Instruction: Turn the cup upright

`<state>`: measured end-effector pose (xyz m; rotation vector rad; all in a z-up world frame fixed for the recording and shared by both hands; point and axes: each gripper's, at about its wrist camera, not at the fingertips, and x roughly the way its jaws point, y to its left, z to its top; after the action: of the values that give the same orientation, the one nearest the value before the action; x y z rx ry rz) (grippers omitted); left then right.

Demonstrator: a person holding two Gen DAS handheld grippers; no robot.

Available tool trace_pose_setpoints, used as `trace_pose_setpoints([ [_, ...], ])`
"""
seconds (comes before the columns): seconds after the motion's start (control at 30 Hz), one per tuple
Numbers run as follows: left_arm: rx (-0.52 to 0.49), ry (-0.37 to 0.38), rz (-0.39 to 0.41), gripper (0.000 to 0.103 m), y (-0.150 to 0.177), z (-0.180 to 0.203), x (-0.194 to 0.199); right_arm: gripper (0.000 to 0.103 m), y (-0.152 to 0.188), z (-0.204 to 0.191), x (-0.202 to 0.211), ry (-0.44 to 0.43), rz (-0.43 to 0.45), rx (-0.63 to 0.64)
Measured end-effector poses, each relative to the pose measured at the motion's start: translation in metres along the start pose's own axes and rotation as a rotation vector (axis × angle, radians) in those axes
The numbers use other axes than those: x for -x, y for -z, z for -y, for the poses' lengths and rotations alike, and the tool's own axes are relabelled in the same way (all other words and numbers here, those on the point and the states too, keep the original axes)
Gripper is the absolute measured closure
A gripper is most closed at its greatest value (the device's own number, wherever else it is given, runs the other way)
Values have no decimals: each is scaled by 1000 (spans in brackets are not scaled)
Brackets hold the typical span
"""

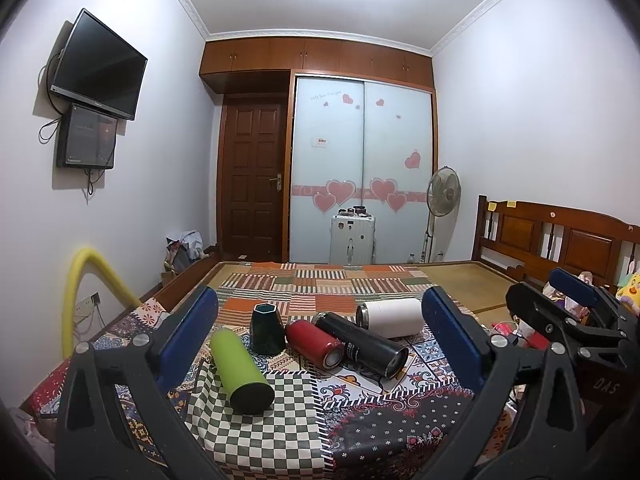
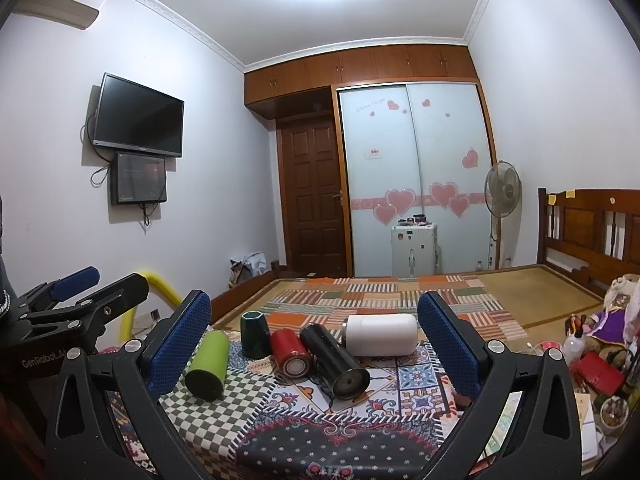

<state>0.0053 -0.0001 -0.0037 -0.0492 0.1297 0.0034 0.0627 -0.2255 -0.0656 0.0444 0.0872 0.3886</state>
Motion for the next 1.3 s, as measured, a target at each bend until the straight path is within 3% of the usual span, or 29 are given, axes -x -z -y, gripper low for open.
trace_pose_setpoints([
  [1.3, -14, -10, 15, 0, -1, 2, 2, 0, -2, -1, 2, -1, 2, 2],
])
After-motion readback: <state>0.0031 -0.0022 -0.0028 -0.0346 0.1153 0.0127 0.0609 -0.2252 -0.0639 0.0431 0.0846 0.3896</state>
